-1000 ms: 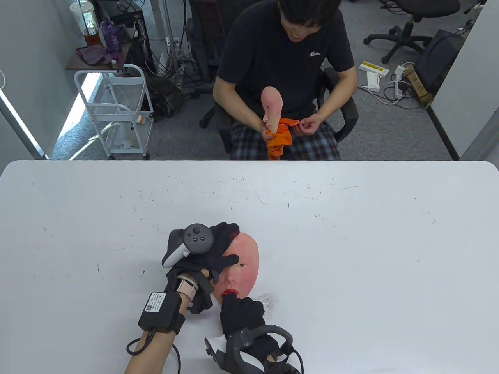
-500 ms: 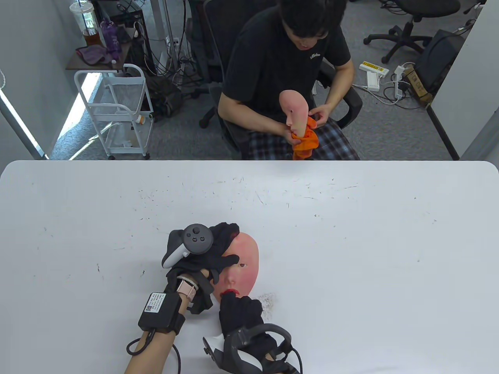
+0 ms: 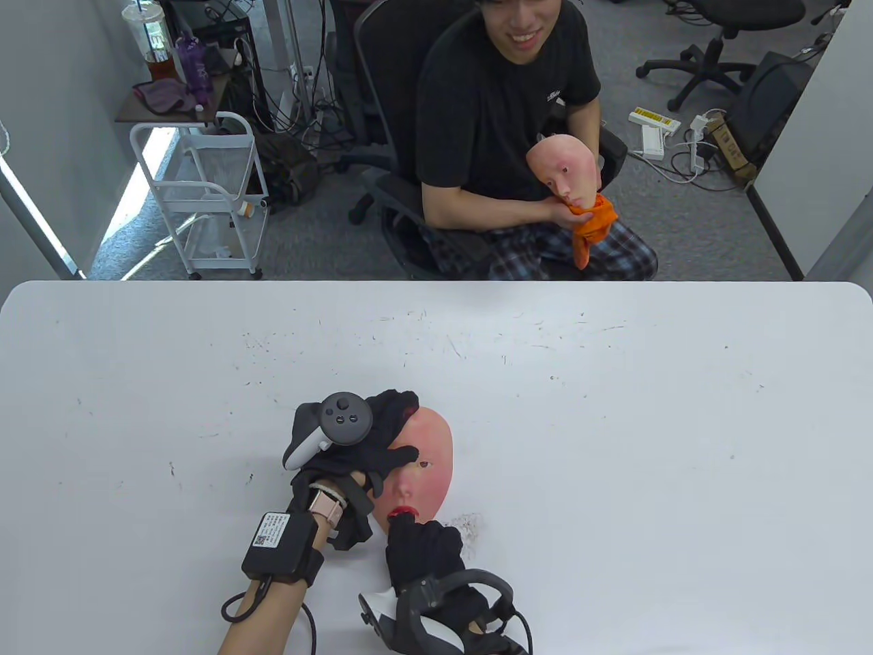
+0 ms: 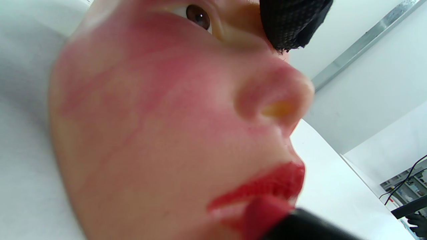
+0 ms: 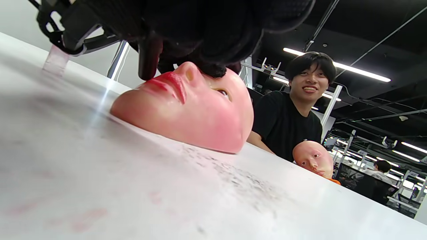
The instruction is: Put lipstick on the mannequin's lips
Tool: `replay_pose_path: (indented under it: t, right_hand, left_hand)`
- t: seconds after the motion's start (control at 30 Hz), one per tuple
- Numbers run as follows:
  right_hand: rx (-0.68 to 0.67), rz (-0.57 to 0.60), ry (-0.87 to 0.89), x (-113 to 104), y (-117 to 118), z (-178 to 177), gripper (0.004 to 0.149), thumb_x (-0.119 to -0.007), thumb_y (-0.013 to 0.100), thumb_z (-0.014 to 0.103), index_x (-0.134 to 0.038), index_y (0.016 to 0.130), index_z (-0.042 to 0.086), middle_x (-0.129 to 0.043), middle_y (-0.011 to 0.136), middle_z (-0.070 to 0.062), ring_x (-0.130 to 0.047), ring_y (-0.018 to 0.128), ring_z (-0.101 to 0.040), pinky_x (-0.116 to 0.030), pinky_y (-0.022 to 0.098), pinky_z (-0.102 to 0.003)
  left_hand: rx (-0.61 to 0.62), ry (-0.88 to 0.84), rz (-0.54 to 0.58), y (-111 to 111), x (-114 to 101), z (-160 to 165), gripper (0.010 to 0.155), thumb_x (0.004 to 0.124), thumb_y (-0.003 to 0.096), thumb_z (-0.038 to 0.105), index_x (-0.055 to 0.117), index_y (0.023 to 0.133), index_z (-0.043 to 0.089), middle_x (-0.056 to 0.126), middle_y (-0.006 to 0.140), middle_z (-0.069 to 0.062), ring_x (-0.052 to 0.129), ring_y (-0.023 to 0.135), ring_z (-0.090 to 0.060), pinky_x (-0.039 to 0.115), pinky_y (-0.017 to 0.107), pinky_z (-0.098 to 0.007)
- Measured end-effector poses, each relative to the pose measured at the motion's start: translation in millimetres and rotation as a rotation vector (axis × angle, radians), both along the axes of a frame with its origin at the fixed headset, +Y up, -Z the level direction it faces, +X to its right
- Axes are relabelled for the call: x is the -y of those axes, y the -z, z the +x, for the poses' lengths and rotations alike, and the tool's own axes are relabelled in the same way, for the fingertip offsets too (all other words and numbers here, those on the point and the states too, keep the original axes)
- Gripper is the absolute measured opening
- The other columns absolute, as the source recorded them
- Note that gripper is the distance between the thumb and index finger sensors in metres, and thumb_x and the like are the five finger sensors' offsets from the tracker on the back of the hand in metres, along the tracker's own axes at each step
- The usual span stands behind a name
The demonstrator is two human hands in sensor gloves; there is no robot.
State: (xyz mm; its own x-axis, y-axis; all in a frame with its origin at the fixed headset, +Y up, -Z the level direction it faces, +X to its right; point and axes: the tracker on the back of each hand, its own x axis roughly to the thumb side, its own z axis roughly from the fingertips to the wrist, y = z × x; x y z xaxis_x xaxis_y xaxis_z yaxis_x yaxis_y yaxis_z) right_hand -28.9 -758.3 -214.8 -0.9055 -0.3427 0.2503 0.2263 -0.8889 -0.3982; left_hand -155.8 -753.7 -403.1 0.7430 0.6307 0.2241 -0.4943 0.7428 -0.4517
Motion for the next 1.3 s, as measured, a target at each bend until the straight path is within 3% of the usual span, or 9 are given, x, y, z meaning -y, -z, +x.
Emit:
replay_pose_path:
  t: [0.97,1.3]
  right_hand:
    - [0.003,0.022,-0.105,7.6,2.7,-17.8,0.050,-0.077,0.046,0.046,-0.084,0.084,0.014,-0.093,0.045,0.001,-0.093,0.045,-0.024,-0.076,0.041,-0.043]
    - [0.011,0.043,-0.058,6.2,2.3,-9.4,0.050,-0.078,0.045,0.045,-0.085,0.083,0.012,-0.094,0.044,0.000,-0.093,0.043,-0.025,-0.076,0.040,-0.044]
  left_hand:
    - [0.000,-0.007,0.000,0.1,0.6,-0.4,0.084,0.076,0.0515,0.049,0.021,0.115,0.047,0.013,0.124,0.006,0.013,0.113,-0.032,0.026,0.082,-0.061]
    - [-0.003,-0.007,-0.002,-0.1,0.8,-0.3,0.084,0.076,0.0515,0.049,0.021,0.115,0.047,0.013,0.124,0.006,0.013,0.113,-0.032,0.026,0.082,-0.061]
